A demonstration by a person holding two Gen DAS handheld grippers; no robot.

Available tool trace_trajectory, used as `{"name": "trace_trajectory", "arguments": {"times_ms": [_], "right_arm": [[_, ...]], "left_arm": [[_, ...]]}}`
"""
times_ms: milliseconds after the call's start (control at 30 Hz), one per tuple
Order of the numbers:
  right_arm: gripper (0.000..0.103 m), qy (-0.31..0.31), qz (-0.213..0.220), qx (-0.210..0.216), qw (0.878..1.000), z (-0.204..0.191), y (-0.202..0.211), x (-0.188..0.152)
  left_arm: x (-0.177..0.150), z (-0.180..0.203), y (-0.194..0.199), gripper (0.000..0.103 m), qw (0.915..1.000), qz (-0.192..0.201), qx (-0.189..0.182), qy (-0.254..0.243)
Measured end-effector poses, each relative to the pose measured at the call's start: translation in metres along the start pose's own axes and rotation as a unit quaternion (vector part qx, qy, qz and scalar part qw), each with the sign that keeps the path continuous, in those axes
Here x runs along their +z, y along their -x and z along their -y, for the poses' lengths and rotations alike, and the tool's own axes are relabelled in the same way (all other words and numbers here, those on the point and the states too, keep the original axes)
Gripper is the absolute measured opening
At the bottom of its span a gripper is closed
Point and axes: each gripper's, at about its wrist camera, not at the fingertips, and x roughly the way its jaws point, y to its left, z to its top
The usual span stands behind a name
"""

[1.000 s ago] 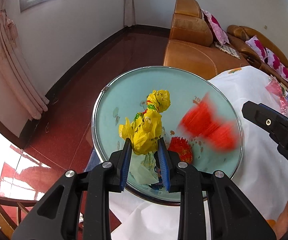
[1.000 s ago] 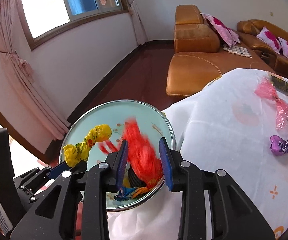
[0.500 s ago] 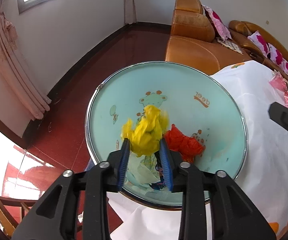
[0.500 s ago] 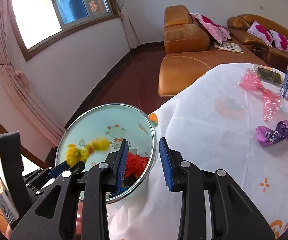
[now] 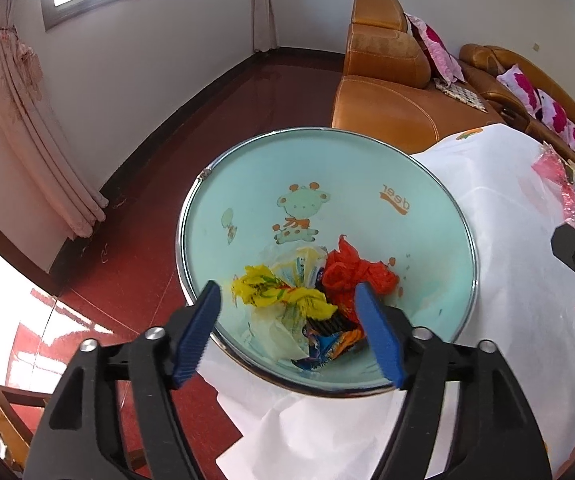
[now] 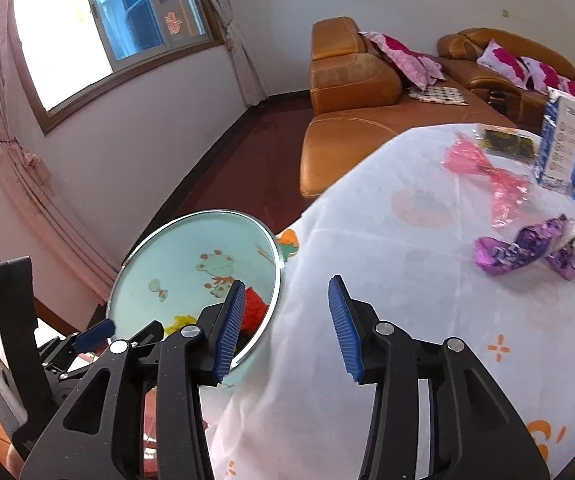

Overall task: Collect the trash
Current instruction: 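Move both open tools back over the pink and purple bags on the table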

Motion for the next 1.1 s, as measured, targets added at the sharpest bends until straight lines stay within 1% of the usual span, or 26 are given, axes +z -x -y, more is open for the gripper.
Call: {"name": "trace_trajectory", "arguments": {"times_ms": [67,267,400,533,633,667,733,767,833,967,1000,1033,1067,1100], "right_arm": [[0.044,-0.008,0.0,-0.008,1.0,0.007,0.003,-0.003],[0.044,-0.031,0.005,-0.036,0.999,0.035,0.016,-0.01],[0.044,-0.062,0.01,-0.057,0.996,0.065,0.029,-0.019],[0.044,-0.093,0.014,-0.089,0.992,0.099,0.04,-0.026],[0.044,-0.121,0.019,-0.116,0.986,0.129,0.049,-0.026],[0.045,-0.14,0.022,-0.125,0.982,0.142,0.052,-0.024],[0.053,-0.177,0.029,-0.137,0.974,0.165,0.057,-0.018],[0.054,-0.197,0.033,-0.143,0.969,0.177,0.058,-0.013],[0.054,-0.211,0.028,-0.152,0.965,0.191,0.054,-0.002],[0.054,-0.241,0.02,-0.148,0.959,0.203,0.035,0.021],[0.058,-0.245,0.017,-0.148,0.958,0.203,0.03,0.025],[0.06,-0.247,0.009,-0.149,0.957,0.202,0.022,0.028],[0.06,-0.249,-0.009,-0.155,0.956,0.2,0.009,0.031],[0.057,-0.251,-0.023,-0.158,0.955,0.203,-0.002,0.032]], "left_arm": [[-0.002,0.003,0.002,0.077,1.0,-0.003,-0.002,0.001],[-0.013,0.019,0.009,0.078,0.9999,-0.005,-0.006,-0.014],[-0.018,0.031,0.014,0.078,0.9995,-0.005,-0.011,-0.03],[-0.021,0.046,0.019,0.078,0.9985,-0.002,-0.021,-0.05],[-0.022,0.058,0.023,0.078,0.9974,0.003,-0.027,-0.067],[-0.022,0.061,0.024,0.078,0.9972,0.004,-0.027,-0.07],[-0.02,0.063,0.023,0.078,0.9972,0.003,-0.028,-0.07],[-0.019,0.063,0.023,0.078,0.9973,0.003,-0.028,-0.069],[-0.017,0.062,0.024,0.078,0.9974,0.005,-0.025,-0.067],[-0.012,0.054,0.026,0.078,0.9982,0.009,-0.015,-0.057],[-0.01,0.052,0.026,0.078,0.9984,0.01,-0.011,-0.055],[-0.009,0.048,0.025,0.078,0.9985,0.01,-0.005,-0.053],[-0.008,0.047,0.025,0.078,0.9986,0.01,-0.003,-0.052],[-0.007,0.045,0.025,0.078,0.9986,0.01,-0.001,-0.051]]}}
